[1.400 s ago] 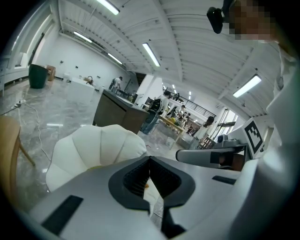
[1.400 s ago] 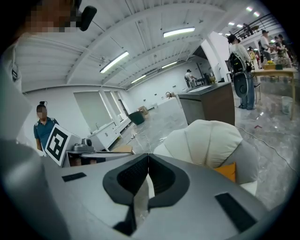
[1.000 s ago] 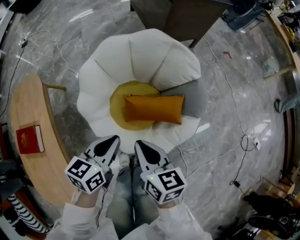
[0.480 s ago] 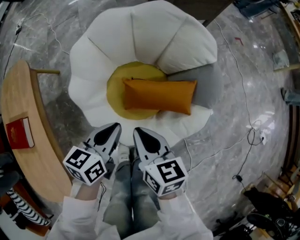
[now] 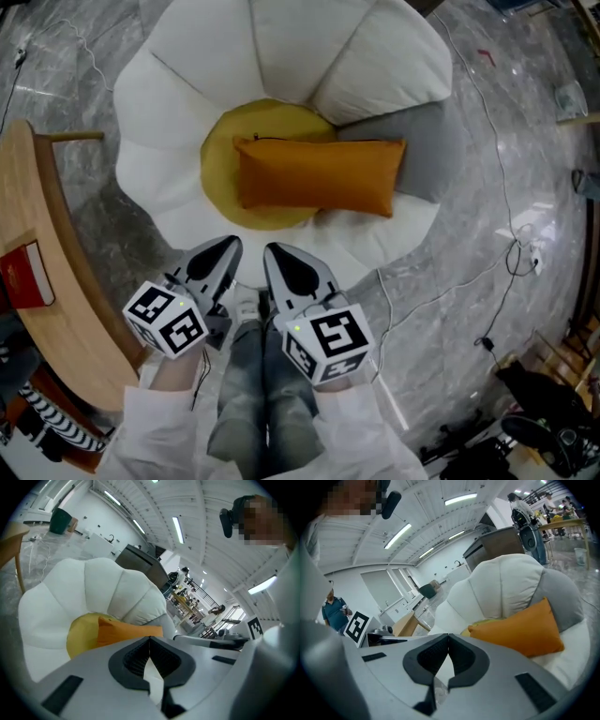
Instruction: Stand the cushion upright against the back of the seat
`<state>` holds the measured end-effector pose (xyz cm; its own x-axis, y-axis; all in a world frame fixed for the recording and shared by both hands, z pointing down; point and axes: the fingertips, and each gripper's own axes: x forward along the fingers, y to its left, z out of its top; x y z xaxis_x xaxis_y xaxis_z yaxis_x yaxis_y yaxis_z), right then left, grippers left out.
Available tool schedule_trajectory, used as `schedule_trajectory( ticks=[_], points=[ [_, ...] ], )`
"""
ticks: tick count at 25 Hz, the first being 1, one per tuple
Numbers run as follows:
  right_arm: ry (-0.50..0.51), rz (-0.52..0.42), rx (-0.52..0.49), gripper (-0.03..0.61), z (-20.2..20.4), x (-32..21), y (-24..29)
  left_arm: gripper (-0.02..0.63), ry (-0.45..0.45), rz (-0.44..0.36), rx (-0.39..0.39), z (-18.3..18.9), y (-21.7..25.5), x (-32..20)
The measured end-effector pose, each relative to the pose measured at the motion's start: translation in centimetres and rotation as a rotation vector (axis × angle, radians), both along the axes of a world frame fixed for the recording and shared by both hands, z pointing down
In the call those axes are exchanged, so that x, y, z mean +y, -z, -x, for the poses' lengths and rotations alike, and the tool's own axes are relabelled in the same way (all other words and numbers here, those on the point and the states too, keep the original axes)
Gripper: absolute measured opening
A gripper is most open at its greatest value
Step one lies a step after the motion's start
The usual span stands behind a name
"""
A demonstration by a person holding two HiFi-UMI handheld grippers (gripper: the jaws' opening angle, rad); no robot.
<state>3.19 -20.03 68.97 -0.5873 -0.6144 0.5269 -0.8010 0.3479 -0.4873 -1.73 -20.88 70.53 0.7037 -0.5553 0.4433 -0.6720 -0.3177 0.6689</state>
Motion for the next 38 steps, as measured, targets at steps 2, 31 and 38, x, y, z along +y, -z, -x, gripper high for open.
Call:
schedule_trajectory(
  ticks=[2, 31, 38],
  points=[
    [-0.008, 0.001, 0.005, 0.012, -0.2, 0.0, -1.4, 0.007, -0.007, 0.013, -0.007, -0.2, -1.6, 0.0],
    [-0.053, 0.106, -0.004, 0.012, -0.7, -1.3, -12.7, 0.009, -0.013, 0.024, -0.139, -0.2, -15.6, -2.7],
    [-0.045, 0.104, -0.008, 0.012, -0.7, -0.8, -14.0, 0.039, -0.034, 0.011, -0.210, -0.3, -18.3, -2.8]
  ],
)
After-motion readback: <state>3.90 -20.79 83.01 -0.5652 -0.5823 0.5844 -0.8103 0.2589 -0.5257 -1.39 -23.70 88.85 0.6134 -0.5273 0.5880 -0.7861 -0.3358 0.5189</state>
